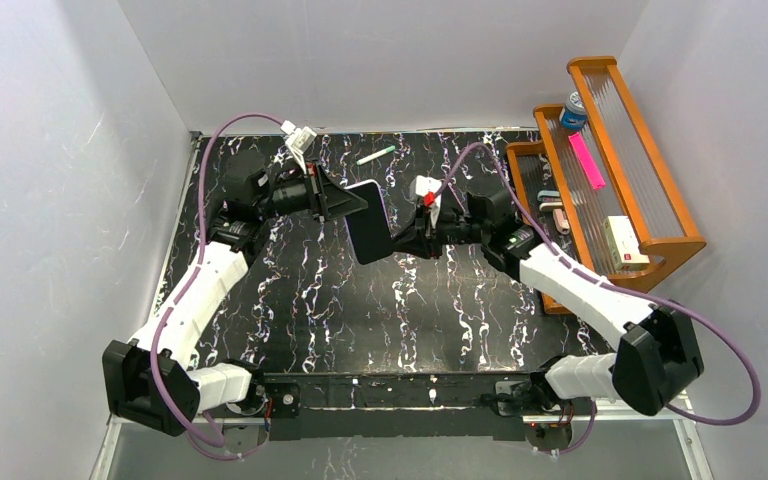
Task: Take the phone out of the phone case
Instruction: Remove the phone case from the phone.
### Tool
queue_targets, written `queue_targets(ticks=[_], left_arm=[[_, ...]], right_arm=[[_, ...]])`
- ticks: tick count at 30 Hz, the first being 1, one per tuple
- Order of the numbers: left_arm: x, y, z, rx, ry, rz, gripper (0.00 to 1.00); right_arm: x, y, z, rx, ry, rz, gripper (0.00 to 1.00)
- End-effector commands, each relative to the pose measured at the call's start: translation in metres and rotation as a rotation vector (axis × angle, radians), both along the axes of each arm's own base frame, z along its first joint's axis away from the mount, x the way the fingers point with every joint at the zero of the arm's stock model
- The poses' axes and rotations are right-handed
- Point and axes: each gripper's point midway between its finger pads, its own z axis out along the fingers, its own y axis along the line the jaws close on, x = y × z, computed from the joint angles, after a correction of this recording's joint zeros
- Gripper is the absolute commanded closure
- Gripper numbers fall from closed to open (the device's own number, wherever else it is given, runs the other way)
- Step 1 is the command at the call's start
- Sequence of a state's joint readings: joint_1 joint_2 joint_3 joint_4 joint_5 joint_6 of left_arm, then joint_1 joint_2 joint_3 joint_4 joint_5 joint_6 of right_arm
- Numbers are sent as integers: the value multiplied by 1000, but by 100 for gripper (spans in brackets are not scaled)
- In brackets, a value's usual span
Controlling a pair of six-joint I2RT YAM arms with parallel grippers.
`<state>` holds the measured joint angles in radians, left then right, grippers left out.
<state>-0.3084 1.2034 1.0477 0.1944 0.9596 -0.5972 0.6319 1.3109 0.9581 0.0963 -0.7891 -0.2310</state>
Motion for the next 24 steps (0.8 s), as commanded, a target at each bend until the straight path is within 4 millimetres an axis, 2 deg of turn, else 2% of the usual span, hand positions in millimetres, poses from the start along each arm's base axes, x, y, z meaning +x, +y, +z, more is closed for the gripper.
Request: queue_targets(ticks=[1,4,7,9,13,16,20,24], left_arm=[[-7,1,3,31,22,41,100],[13,9,3,35,17,173,100],[25,13,6,-6,24,260,100],[30,14,4,-53,41,296,100],[32,11,8,-162,102,302,100],[31,11,12,-209,114,304,100],[27,11,16,-222,115,294,100],[23,13,14,-225,131,299,100]], right_arm=[[25,-14,52,119,-99,-213,64],[19,-29,48,116,-6,-297,47],[9,-37,48,140,111,-355,26],[1,-39,47,165,187,-361,19],[-17,-33,46,234,431,-342,20],[-17,-31,46,303,582,-381,24],[-14,-34,55,423,680,-420,33],[-20,-27,61,440,761,-364,37]])
